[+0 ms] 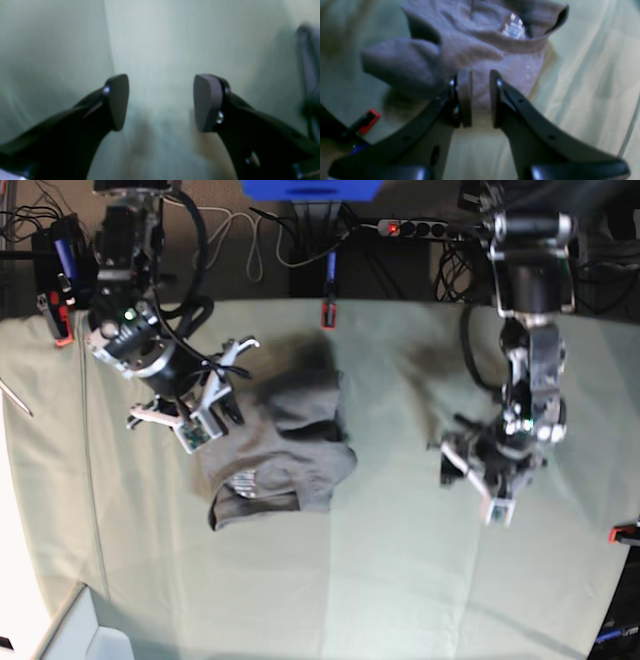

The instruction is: Layout the t-shirt on the table in an organized manner, then fold the t-shirt properly

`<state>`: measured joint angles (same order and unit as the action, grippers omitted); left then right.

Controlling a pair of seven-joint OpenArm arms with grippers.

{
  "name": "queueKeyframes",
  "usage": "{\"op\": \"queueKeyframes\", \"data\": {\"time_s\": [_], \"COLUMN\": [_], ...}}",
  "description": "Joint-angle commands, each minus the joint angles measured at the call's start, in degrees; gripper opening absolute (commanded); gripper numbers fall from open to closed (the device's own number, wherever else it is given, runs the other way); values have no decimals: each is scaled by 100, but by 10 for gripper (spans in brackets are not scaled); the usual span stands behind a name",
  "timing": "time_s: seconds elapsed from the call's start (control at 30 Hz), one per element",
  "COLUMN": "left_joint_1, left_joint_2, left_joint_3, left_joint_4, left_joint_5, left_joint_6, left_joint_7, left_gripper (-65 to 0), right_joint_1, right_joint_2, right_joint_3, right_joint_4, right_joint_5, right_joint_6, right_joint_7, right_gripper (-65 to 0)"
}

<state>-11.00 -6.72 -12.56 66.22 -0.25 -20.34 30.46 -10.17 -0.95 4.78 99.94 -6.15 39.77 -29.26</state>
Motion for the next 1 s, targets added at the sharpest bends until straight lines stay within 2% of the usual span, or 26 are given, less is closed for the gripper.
{"op": "queueKeyframes", "data": {"time_s": [0.0,0.13,0.3,0.5,0.67,0.97], "left_joint_1": [-64,235,217,208,208,-82], "left_joint_2": [26,351,844,1318,1380,1547], "left_joint_3": [3,21,21,21,21,21], "left_joint_4": [231,592,785,574,539,-235], "left_joint_5": [-146,-709,-1236,-1351,-1403,-1412], "left_joint_6": [-45,-45,-45,-19,7,-37], "left_joint_7": [-149,-114,422,449,440,431], "left_gripper": [-252,-252,-251,-251,-251,-253], "right_joint_1": [99,108,72,46,-16,-24], "right_joint_2": [-15,-15,-15,-6,3,3], "right_joint_3": [-86,-262,-306,-271,-262,-297], "right_joint_4": [41,23,23,23,23,23], "right_joint_5": [110,110,110,110,101,101], "right_joint_6": [23,23,23,23,23,23], "right_joint_7": [152,152,152,152,152,152], "right_gripper": [-518,-518,-518,-517,-517,-517]}}
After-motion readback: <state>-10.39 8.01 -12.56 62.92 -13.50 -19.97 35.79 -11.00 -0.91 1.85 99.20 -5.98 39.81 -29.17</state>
